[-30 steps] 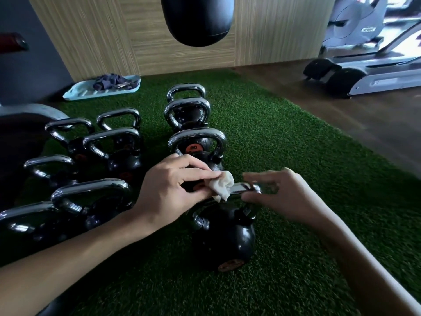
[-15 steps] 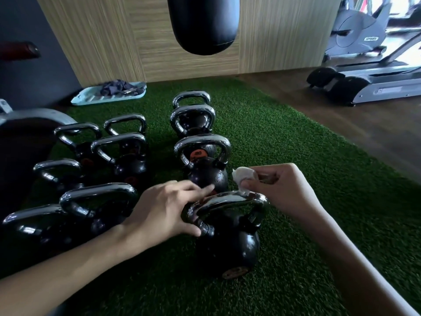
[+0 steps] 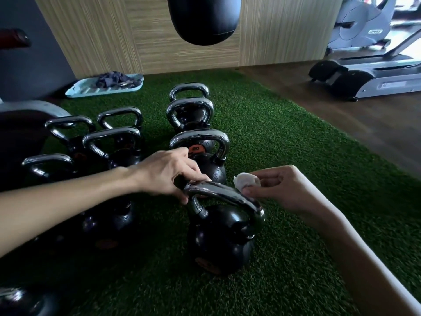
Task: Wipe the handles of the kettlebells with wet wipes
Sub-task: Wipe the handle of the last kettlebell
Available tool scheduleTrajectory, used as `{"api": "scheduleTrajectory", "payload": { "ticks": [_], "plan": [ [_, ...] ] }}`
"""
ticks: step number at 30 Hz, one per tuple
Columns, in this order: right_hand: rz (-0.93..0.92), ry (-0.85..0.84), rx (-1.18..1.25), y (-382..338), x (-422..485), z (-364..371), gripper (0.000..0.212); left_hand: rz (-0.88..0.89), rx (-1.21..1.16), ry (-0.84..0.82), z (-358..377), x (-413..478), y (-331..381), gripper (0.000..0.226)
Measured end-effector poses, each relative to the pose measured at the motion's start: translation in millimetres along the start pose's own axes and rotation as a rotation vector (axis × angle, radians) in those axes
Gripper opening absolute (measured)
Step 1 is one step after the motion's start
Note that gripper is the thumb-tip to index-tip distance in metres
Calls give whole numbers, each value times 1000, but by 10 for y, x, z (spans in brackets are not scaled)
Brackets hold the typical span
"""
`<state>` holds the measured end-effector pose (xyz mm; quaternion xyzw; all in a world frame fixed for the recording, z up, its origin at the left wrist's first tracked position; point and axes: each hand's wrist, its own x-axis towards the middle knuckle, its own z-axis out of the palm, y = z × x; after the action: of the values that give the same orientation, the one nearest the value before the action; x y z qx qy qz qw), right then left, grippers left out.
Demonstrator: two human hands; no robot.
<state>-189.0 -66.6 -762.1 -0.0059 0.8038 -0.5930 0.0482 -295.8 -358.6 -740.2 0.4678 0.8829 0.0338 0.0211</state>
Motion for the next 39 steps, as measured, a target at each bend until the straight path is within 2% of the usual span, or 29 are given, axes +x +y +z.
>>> {"api": "scheduleTrajectory", "payload": {
  "ticks": [4, 7, 12, 15, 17, 19, 21, 24, 27, 32, 36, 39],
  "plan": [
    [-30, 36, 19, 60, -59, 201, 54, 133, 25, 18, 3, 152, -218, 62],
    [-43, 53, 99, 78, -54, 237, 47, 94, -4, 70, 57, 169, -271, 58],
    [-36, 64, 253, 116, -69, 216, 36, -213, -106, 147, 112, -124, 67, 58],
    [-36, 91, 265, 157, -110, 172, 41, -516, -354, 132, 123, -328, 397, 45],
    [-30, 97, 270, 194, -122, 146, 42, -728, -446, 47, 107, -358, 592, 62],
    [-30, 99, 269, 219, -115, 135, 42, -822, -429, 50, 72, -285, 725, 94],
    [-28, 106, 275, 218, -106, 133, 42, -862, -344, 91, 24, -171, 839, 111],
    [-37, 123, 277, 208, -97, 125, 32, -901, -301, 89, -1, -58, 1025, 105],
    [-55, 117, 266, 224, -98, 103, 29, -957, -487, 112, 52, -42, 1055, 103],
    [-78, 114, 261, 219, -53, 139, 30, -1008, -812, 298, 260, -1, 1195, 118],
    [-60, 128, 245, 193, 38, 191, 31, -1063, -951, 461, 405, 53, 1220, 106],
    [-63, 100, 156, 159, 91, 243, 27, -1088, -966, 492, 436, 32, 1192, 98]
  ]
}}
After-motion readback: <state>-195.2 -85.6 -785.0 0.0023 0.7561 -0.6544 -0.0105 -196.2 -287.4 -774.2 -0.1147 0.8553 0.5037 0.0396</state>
